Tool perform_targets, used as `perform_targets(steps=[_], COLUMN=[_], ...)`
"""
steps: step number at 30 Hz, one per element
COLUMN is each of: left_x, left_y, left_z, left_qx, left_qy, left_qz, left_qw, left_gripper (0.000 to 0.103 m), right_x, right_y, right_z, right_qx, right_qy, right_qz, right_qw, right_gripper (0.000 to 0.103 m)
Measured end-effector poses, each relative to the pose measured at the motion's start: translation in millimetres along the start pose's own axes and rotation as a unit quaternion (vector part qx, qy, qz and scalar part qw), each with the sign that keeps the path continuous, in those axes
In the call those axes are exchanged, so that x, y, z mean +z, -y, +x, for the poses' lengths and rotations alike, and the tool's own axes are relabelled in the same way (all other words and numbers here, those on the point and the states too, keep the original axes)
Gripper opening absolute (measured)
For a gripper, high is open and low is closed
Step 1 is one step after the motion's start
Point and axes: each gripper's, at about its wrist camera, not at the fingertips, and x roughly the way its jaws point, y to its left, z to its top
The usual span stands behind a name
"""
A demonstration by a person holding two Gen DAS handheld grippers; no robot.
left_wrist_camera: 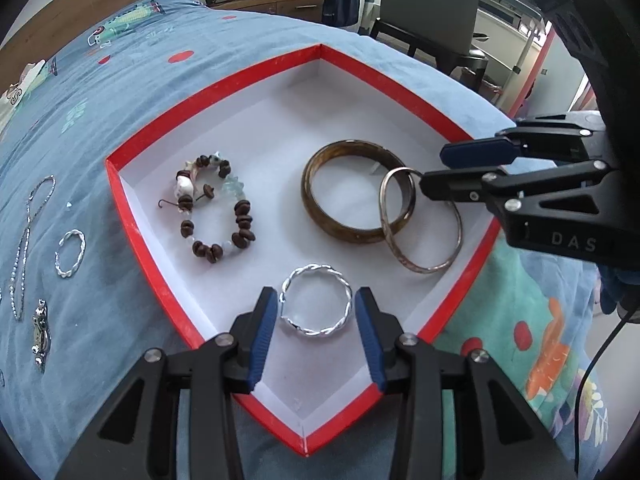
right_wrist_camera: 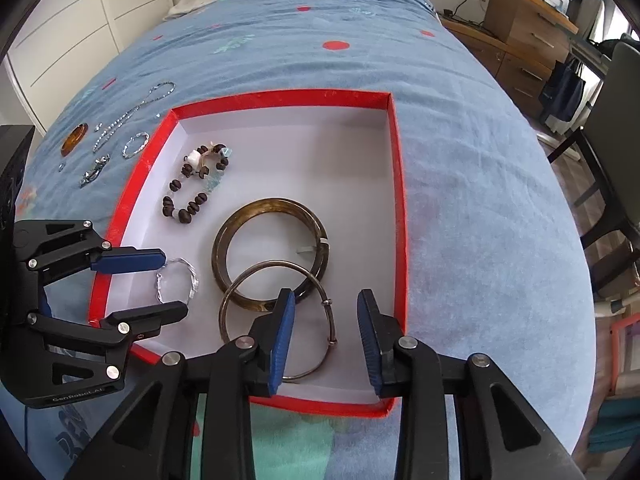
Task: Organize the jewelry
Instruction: 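Open both tools to release the hoop and bangle in the box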
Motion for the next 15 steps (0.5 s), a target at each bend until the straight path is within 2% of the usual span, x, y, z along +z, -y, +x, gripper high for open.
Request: perform_targets(steps=[4,8,15], left_x=[-2.2,-6.2,-23.3], left_y=[-4.1,-8.9,-12.7], left_z=[-9.8,-24.9,-70.1], left_qx=[-0.002,-0.008,0.005], left_qy=[0.004,0.013,0.039], left_qz=[-0.009,-0.027,-0.044], left_qw=[0.9999,0.9995,0.9982], left_gripper=[0.043,0.044,0.045], right_x=[-1.8,-5.7,-18.2], right_y=[4.2,12.3,15.1], right_z=[-14.6,-36.8,-68.2], right_qx=[-0.003,-0.006,-0.022], right_qy=[0.012,0.031,0.048], right_qz=[0.007,0.022,0.037], right_qw=[1.000,0.999,0.998], right_gripper=[0.035,0.038,0.039])
